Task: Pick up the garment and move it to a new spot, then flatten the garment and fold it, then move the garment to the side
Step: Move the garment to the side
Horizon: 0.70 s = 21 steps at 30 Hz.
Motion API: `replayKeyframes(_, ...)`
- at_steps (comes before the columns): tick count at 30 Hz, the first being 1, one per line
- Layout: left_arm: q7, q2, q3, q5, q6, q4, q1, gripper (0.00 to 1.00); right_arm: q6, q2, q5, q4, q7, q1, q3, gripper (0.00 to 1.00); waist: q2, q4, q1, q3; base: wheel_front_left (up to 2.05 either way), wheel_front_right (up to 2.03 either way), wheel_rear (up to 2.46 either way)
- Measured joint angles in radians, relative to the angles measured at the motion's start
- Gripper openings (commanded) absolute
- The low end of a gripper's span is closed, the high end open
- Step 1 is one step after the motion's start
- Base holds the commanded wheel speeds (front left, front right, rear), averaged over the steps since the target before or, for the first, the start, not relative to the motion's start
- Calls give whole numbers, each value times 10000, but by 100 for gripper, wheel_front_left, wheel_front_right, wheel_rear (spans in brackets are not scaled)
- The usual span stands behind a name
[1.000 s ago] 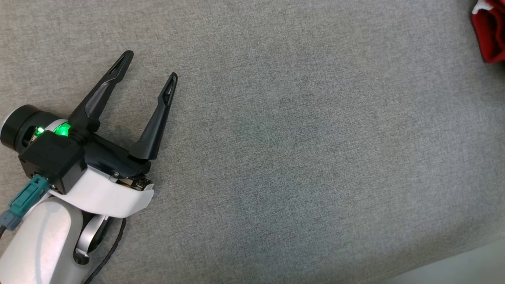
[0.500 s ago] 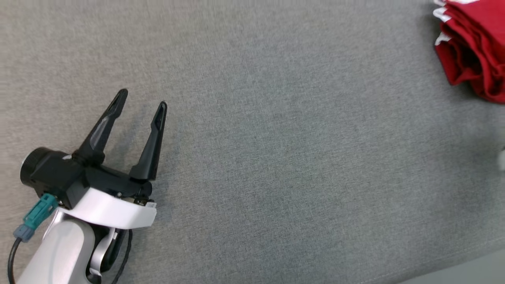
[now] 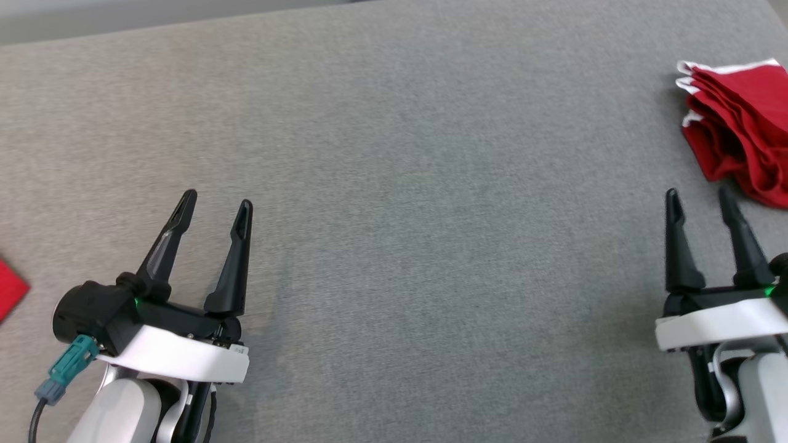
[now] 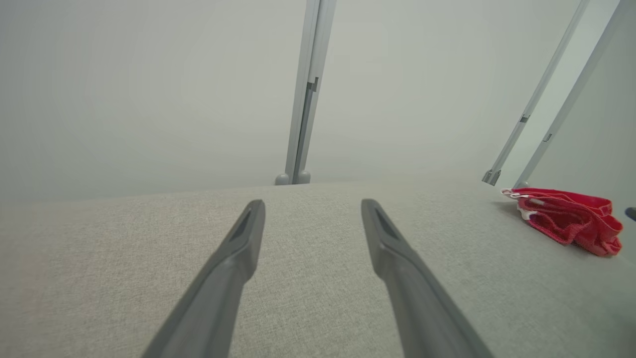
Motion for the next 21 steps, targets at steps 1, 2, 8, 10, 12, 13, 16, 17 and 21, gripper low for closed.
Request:
replayKeyframes(1, -17, -50, 8, -54, 46, 71, 71, 100, 0, 56, 10, -65, 2, 81, 104, 100, 0, 101, 0, -79, 0, 0, 0)
replayKeyframes(2, -63, -86, 25, -73, 67, 151, 122, 100, 0, 88, 17, -150, 10, 171, 230, 100, 0, 202, 0, -154, 0, 0, 0)
replayKeyframes(8, -324, -357, 370, -345, 332, 631, 600, 100, -2, 249, 71, -644, 420, 545, 786, 100, 0, 992, 0, -746, 0, 0, 0)
replayKeyframes(10, -374, -395, 508, -403, 389, 731, 751, 100, -2, 280, 75, -698, 577, 661, 907, 100, -1, 1195, 0, -957, 0, 0, 0)
replayKeyframes(12, -422, -414, 608, -468, 408, 849, 920, 100, -2, 288, 117, -752, 662, 766, 926, 100, 0, 1379, 1, -1191, 0, 0, 0)
replayKeyframes(13, -426, -426, 635, -500, 408, 907, 1035, 100, -2, 297, 128, -757, 711, 858, 940, 100, 0, 1456, 0, -1322, 0, 0, 0)
replayKeyframes(16, -456, -418, 671, -535, 410, 1022, 1419, 100, -2, 301, 128, -794, 853, 1234, 966, 100, 0, 1661, 0, -1734, 0, 0, 0)
replayKeyframes(17, -456, -403, 662, -533, 410, 1055, 1526, 100, -2, 303, 128, -813, 886, 1345, 957, 100, 0, 1719, 0, -1870, 0, 0, 0)
replayKeyframes(21, -449, -326, 602, -525, 430, 1106, 1965, 100, -2, 305, 127, -1018, 1087, 1871, 890, 100, 0, 1920, 0, -2398, 0, 0, 0)
